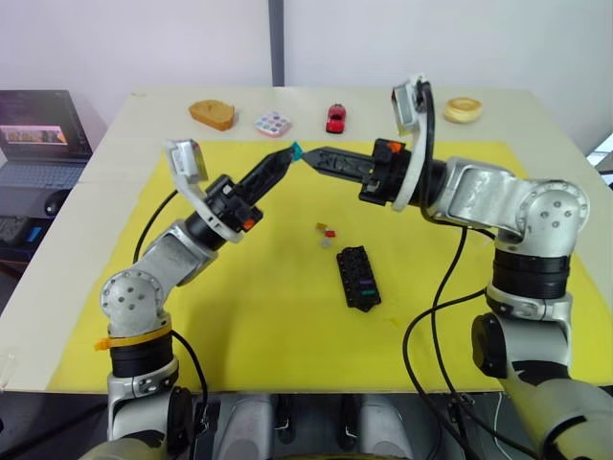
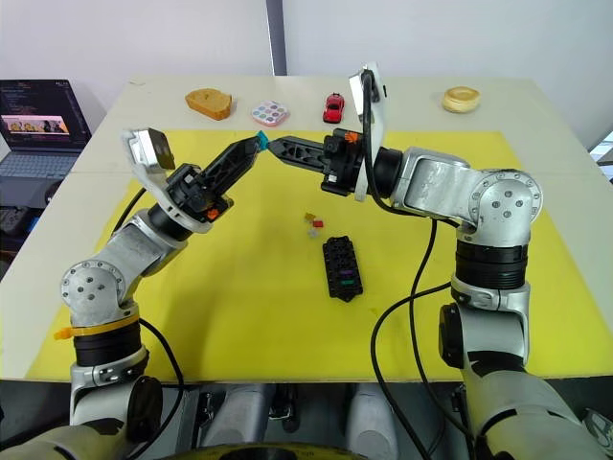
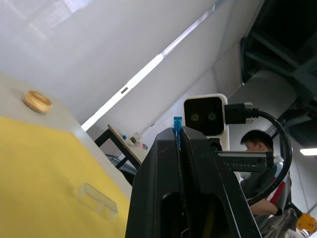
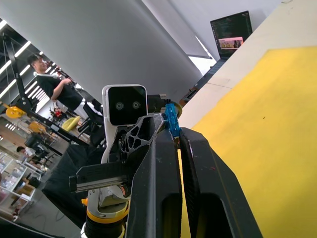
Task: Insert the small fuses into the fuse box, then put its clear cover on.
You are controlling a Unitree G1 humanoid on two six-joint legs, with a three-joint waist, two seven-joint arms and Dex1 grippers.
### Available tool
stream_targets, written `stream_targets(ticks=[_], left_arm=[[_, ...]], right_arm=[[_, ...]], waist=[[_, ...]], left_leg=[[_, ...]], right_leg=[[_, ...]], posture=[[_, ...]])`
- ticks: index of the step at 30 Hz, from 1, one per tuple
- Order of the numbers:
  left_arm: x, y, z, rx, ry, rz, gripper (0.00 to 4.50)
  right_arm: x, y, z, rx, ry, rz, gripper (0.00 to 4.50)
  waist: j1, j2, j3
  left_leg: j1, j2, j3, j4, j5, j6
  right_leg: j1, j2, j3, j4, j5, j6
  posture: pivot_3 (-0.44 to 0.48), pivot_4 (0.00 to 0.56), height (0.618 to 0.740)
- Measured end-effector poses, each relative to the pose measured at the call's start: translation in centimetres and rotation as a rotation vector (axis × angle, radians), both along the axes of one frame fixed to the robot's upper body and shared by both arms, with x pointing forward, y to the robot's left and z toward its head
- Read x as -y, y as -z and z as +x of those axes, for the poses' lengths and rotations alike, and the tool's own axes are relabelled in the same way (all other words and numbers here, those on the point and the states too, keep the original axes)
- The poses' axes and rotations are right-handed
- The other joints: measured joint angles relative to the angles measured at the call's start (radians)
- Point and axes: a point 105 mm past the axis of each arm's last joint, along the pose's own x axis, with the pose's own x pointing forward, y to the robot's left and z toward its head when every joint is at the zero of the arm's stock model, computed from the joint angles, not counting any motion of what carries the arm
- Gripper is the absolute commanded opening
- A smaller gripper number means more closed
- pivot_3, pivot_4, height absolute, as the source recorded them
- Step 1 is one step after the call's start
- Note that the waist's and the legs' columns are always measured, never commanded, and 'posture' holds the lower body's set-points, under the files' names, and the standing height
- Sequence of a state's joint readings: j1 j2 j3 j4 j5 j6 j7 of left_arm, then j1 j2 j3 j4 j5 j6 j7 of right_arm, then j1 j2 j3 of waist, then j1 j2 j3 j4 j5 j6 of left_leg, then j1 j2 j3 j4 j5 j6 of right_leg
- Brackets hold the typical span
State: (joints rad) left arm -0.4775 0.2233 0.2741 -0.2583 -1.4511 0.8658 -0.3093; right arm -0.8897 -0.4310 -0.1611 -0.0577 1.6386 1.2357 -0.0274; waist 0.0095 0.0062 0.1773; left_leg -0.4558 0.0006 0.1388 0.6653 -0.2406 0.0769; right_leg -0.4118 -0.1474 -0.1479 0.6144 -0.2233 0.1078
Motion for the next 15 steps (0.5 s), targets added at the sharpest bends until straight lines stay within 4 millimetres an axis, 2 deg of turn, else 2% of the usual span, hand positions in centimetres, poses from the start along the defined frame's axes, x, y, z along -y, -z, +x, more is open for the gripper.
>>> stream_targets(ticks=[4, 7, 12, 15], left_arm=[[0.0, 0.0, 0.0, 0.004, 0.002, 0.010, 0.00], [-0.2, 0.3, -0.1, 0.003, 0.000, 0.036, 1.02], [-1.2, 1.6, -0.1, -0.004, -0.024, 0.154, 3.60], [-2.6, 1.6, -0.3, 0.017, -0.048, 0.243, 3.60]], right_arm=[[0.0, 0.0, 0.0, -0.002, -0.002, -0.005, 0.03], [-0.1, 0.0, -0.1, -0.003, -0.004, -0.003, 0.00], [0.2, -0.2, 0.0, 0.009, 0.001, 0.003, 0.00], [1.2, -0.1, 0.3, 0.059, 0.028, -0.050, 0.00]], waist=[[0.000, 0.000, 0.000], [0.000, 0.000, 0.000], [-0.001, 0.000, 0.000], [0.001, 0.000, 0.000]], left_leg=[[-0.001, 0.000, 0.000, 0.000, 0.000, 0.000], [-0.002, 0.000, 0.000, 0.000, 0.000, 0.000], [-0.006, 0.000, 0.000, 0.000, 0.000, 0.000], [-0.007, 0.000, 0.001, 0.000, 0.000, 0.000]], right_leg=[[-0.001, 0.000, 0.000, 0.000, 0.000, 0.000], [-0.002, 0.000, 0.000, 0.000, 0.000, 0.000], [-0.006, 0.000, 0.000, 0.001, 0.000, 0.000], [-0.008, 0.001, 0.001, 0.001, 0.000, 0.000]], posture=[[0.000, 0.150, 0.740], [0.000, 0.150, 0.740], [0.000, 0.150, 0.740], [0.000, 0.150, 0.740]])
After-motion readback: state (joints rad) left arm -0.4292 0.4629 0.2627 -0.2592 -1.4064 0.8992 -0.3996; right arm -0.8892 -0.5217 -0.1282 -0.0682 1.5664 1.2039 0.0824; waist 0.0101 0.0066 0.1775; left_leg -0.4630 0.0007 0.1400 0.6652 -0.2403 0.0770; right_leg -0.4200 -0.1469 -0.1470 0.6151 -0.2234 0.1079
